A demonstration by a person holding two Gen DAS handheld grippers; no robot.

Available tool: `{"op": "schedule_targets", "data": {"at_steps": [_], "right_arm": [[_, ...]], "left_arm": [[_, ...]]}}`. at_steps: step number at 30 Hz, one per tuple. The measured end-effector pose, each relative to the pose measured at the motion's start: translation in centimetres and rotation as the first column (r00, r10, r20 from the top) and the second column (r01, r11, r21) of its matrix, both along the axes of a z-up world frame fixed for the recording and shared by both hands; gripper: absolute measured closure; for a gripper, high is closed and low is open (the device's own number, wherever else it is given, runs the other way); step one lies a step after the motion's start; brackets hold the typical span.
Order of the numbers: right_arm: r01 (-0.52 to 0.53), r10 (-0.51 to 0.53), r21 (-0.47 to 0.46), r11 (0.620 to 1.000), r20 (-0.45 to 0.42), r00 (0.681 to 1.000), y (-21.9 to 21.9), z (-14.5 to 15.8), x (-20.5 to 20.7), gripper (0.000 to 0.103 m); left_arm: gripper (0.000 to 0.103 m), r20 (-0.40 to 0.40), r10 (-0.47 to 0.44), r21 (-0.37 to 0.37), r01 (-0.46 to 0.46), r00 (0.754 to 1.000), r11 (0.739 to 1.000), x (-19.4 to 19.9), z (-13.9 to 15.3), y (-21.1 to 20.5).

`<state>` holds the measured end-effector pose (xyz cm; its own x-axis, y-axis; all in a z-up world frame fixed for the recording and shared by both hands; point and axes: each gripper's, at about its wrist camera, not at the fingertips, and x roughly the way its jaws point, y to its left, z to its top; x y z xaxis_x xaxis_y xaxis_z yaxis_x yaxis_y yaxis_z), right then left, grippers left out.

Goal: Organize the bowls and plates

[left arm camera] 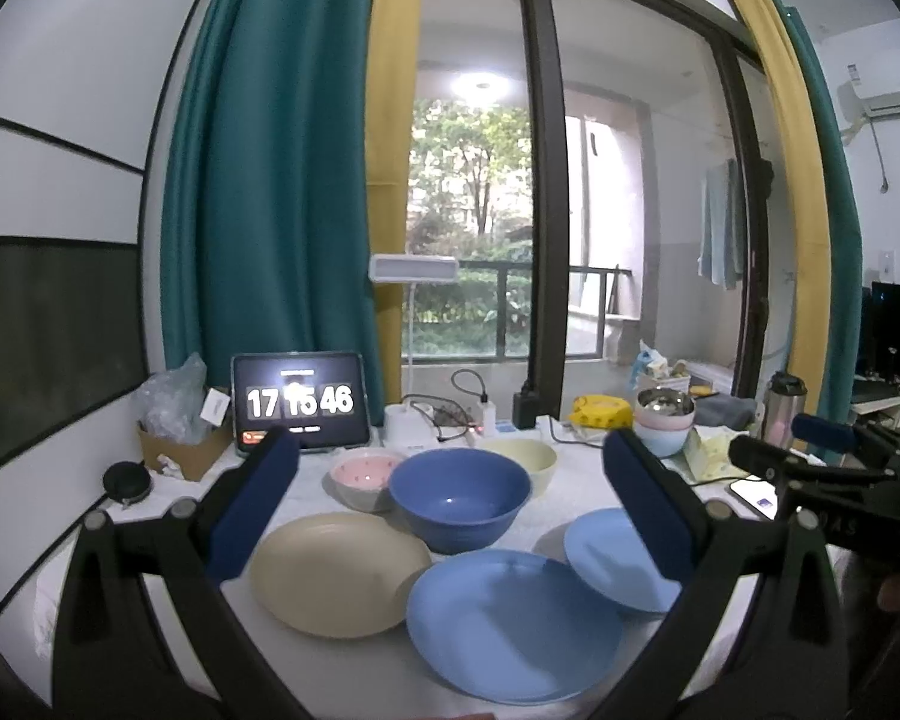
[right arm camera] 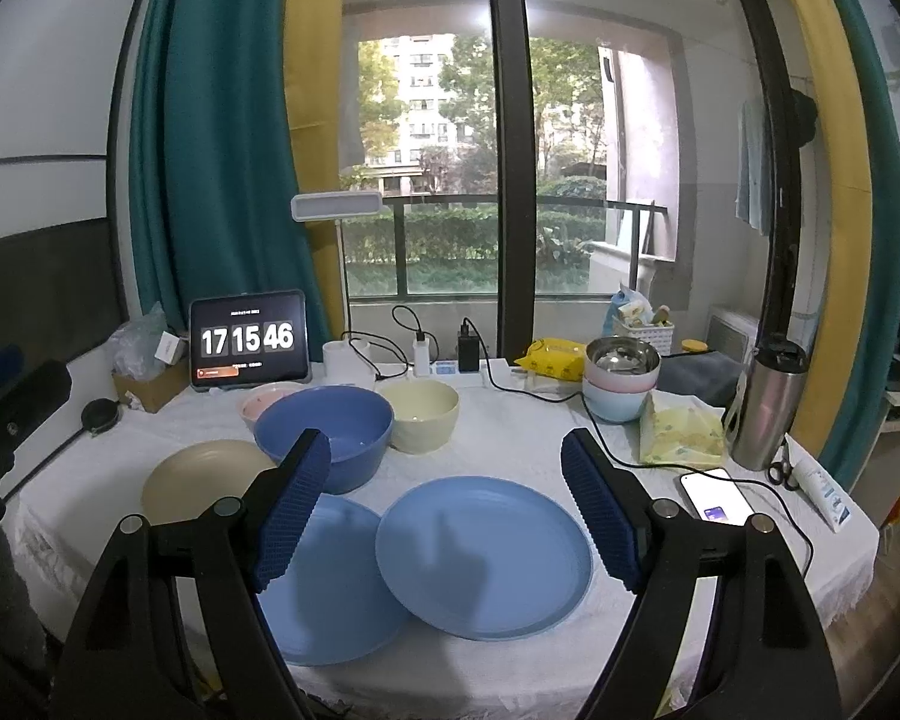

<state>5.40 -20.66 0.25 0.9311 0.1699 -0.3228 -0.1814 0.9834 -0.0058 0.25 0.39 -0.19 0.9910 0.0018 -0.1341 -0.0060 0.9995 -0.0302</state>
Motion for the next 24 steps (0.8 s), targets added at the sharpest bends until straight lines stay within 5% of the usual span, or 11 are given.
{"op": "schedule_targets", "data": {"at_steps": [24], "right_arm": [[0.020, -0.020, -0.002, 1.000, -0.001, 1.000, -0.91, -0.10, 0.22, 0.020]], "left_arm": [[0.001, -0.008, -0.013, -0.002, 0.013, 1.000, 1.000, -0.08, 0.06, -0.25]]}}
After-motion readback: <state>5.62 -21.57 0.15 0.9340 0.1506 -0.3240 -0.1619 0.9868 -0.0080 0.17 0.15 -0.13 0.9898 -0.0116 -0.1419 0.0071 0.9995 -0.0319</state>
